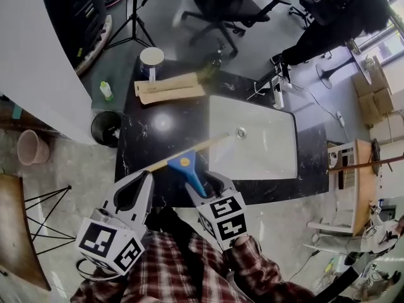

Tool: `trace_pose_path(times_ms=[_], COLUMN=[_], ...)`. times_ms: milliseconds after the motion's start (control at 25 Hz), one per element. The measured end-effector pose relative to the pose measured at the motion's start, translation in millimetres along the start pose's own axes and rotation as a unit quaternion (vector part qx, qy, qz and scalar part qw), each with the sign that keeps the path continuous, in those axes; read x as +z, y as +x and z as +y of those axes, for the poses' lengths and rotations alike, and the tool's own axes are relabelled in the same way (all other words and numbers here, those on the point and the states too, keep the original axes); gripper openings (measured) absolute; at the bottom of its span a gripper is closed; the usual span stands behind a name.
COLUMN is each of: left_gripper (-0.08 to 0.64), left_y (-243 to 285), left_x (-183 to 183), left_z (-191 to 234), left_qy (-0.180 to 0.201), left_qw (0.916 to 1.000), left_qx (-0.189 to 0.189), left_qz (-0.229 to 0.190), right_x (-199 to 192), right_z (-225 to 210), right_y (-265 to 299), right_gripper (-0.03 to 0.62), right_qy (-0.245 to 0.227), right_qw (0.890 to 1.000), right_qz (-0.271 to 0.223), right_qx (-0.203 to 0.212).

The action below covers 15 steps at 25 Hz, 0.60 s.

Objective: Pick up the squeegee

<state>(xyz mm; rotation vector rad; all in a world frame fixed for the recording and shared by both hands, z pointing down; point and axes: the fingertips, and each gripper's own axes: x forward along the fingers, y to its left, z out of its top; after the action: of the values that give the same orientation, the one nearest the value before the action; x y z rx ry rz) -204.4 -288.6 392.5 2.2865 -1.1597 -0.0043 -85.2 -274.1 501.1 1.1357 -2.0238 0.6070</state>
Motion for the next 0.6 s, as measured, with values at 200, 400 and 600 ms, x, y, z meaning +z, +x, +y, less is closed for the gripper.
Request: trace_pose_path(times_ms=[200, 400, 600], left_gripper=[0.009, 0.009, 0.009], left_y=[-0.7, 1.9, 1.9], left_x=[-2.9, -4.4, -4.6], left_z=[13.7, 20.7, 28.4], left_qy=[-0.011, -0.016, -0.022], left_qw=[0.9999, 0.9998, 0.9996], left_qx=[0.011, 0.011, 0.017], left_qz=[0.005, 0.007, 0.006], right_x=[-14.7, -22.0, -26.5], right_z=[-5.1, -4.9, -2.6], right_y=[20.4, 34.0, 44.7], right_gripper=[0.189, 0.189, 0.189], right_qy=[0.011, 0.010, 0.004], right_qw=[0.999, 0.998, 0.997], right_qz=[0.033, 0.055, 0.075], right_qx=[0.000, 0.002, 0.008])
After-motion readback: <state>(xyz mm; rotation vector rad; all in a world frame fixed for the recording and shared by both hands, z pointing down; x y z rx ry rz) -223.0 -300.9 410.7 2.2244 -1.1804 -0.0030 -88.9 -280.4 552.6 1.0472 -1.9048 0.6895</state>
